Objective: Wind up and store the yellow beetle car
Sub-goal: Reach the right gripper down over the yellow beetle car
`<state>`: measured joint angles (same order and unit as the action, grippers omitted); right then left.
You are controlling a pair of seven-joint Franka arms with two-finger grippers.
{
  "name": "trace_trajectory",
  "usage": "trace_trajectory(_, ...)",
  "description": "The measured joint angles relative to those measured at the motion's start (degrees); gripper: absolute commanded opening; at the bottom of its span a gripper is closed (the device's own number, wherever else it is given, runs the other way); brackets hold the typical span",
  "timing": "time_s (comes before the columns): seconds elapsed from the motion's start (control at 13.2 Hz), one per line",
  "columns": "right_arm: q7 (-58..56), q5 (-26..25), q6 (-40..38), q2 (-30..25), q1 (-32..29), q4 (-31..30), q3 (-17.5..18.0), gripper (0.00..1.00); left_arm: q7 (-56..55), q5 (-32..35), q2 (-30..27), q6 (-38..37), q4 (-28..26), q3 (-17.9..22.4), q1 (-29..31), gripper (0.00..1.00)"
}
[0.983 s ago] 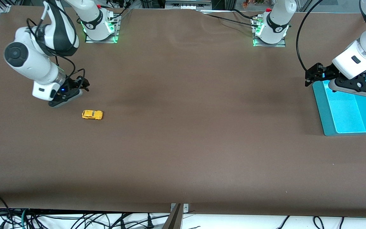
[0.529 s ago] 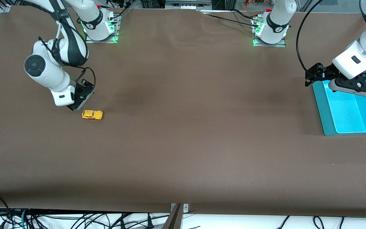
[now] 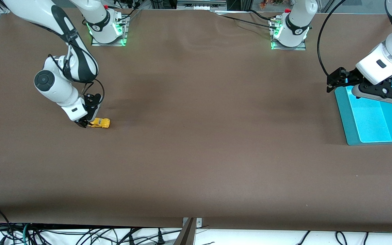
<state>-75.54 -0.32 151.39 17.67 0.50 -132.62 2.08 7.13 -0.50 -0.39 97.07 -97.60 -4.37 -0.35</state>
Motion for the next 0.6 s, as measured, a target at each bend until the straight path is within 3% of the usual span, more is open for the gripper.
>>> trace_trajectory(0.3, -1.49, 0.05, 0.18, 1.15, -0.41, 1.08, 0.05, 0.99, 0.00, 0.00, 0.00, 0.00, 0.00, 0.00, 0.00, 1.00)
trace_trajectory(0.45, -1.53, 0.05, 0.83, 1.85, -0.41, 1.35, 0.06, 0.88, 0.00, 0.00, 0.00, 0.00, 0.00, 0.00, 0.00, 1.00)
trace_trajectory(0.6, -1.60, 0.06, 1.60, 2.64, -0.41, 1.47, 0.06, 0.67, 0.00, 0.00, 0.00, 0.00, 0.00, 0.00, 0.01, 1.00)
